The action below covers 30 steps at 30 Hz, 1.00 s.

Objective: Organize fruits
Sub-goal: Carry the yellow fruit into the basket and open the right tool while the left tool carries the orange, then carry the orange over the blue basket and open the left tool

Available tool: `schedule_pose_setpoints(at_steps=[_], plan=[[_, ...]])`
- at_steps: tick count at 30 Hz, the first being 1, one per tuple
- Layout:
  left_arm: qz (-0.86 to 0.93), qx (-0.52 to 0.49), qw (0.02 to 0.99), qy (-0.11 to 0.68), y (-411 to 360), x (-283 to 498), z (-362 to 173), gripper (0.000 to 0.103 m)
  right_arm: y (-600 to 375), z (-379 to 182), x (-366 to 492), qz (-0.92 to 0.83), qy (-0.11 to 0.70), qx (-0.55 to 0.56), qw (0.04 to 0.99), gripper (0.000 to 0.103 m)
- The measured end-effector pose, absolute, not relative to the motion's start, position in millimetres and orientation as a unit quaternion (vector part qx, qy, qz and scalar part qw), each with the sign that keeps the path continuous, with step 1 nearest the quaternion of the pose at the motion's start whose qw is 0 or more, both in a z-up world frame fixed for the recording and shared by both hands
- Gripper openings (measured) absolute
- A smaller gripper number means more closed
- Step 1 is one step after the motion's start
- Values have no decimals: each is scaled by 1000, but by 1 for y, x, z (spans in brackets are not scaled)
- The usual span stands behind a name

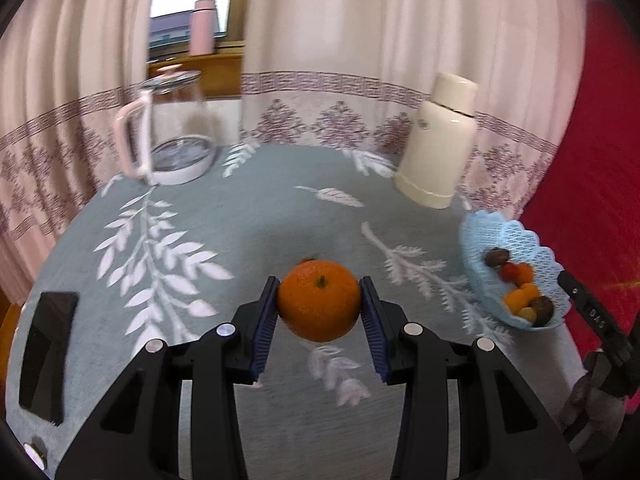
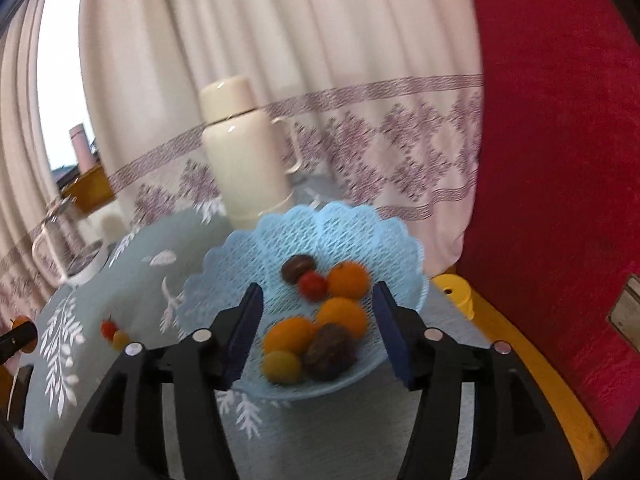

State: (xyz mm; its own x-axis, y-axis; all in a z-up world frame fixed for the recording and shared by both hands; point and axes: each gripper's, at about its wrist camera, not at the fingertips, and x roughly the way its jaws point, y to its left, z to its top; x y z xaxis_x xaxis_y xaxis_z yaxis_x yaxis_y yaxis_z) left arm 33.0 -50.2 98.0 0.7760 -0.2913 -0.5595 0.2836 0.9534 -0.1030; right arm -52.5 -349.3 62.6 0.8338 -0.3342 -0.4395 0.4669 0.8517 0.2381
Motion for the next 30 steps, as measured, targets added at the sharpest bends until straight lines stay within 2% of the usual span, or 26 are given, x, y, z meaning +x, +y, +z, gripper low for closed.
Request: schedule_pose_setpoints(at_steps=[7,19,21,23,30], plan=[[-221,8,932,289,-105,39,104,42,-361,59,-61,-238,179,195,934,62],[-292,29,904,311,-194,57,85,42,-367,50,-62,-245,182,221,926,63],[-297,34,901,314,-203,58,81,42,-366,50,-62,-247,180,222,926,63],[-304,38,898,316,-209,59,78,42,-368,50,-64,-249,178,225,925,68],[-310,47,890,330,-225,64,64,42,-369,48,-64,-251,177,228,924,68]])
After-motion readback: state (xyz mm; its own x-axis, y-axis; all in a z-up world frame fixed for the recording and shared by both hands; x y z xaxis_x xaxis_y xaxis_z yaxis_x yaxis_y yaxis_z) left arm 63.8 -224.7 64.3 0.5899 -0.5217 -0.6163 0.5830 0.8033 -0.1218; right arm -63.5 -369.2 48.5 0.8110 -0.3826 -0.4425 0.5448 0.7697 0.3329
